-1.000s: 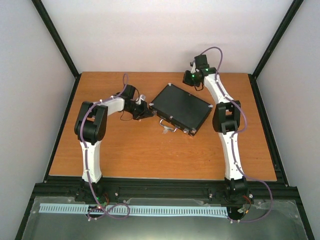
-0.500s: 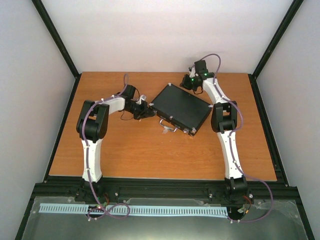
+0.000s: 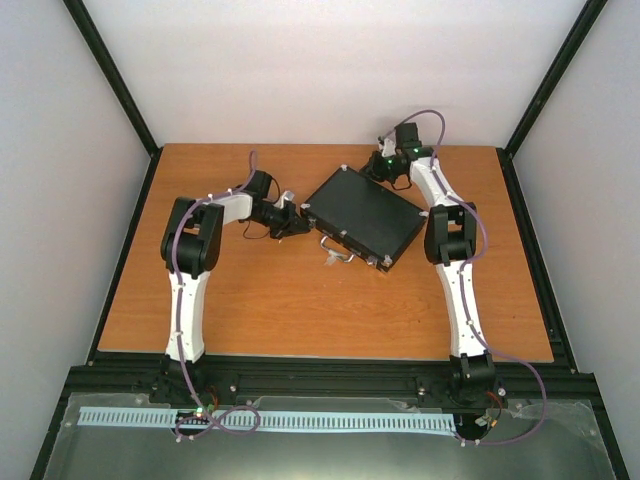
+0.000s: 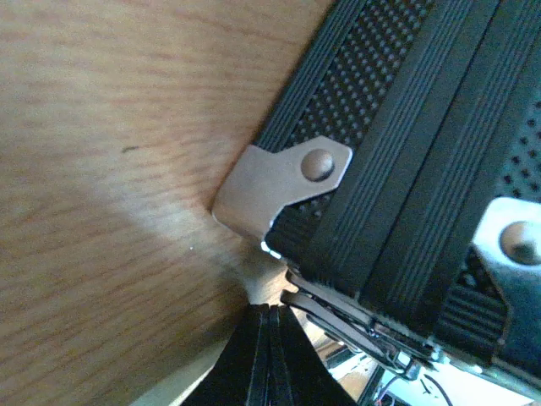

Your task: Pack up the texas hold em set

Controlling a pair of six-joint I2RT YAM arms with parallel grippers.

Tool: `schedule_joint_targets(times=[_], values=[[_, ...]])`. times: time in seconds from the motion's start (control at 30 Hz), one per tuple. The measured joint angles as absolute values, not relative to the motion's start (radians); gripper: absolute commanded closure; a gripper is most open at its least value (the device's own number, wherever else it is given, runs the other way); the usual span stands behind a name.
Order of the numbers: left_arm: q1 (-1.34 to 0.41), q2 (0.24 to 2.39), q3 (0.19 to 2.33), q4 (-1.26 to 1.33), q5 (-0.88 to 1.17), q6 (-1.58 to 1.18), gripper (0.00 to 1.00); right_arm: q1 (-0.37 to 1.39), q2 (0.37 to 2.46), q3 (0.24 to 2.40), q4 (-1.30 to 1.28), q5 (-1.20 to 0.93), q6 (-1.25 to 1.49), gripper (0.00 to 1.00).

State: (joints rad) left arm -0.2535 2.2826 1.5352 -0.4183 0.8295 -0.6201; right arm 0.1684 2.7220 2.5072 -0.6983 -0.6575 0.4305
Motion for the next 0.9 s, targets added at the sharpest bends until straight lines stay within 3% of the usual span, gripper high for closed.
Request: schedule_joint_targets(times=[0.3, 0.67, 0.77, 0.9], values=[[-0.252, 2.290, 1.530, -0.395, 0.858, -0.665, 0.99, 0.168, 2.612, 2.341, -0.644, -0.665, 0.339, 0.97], [-0.257, 2.226, 1.476, -0.385, 0.749, -0.607, 0.99, 0.203, 2.573, 2.336, -0.678, -0.525, 0.337, 0.97], [-0.252, 2.168, 1.421, -0.395, 0.682, -0.576, 0.91, 0.220, 2.560, 2.336, -0.704, -0.476, 0.336, 0.97], [-0.247, 2.082, 1.353, -0.434, 0.613, -0.534, 0.89, 0.239, 2.524, 2.334, -0.760, -0.391, 0.313, 0.97]])
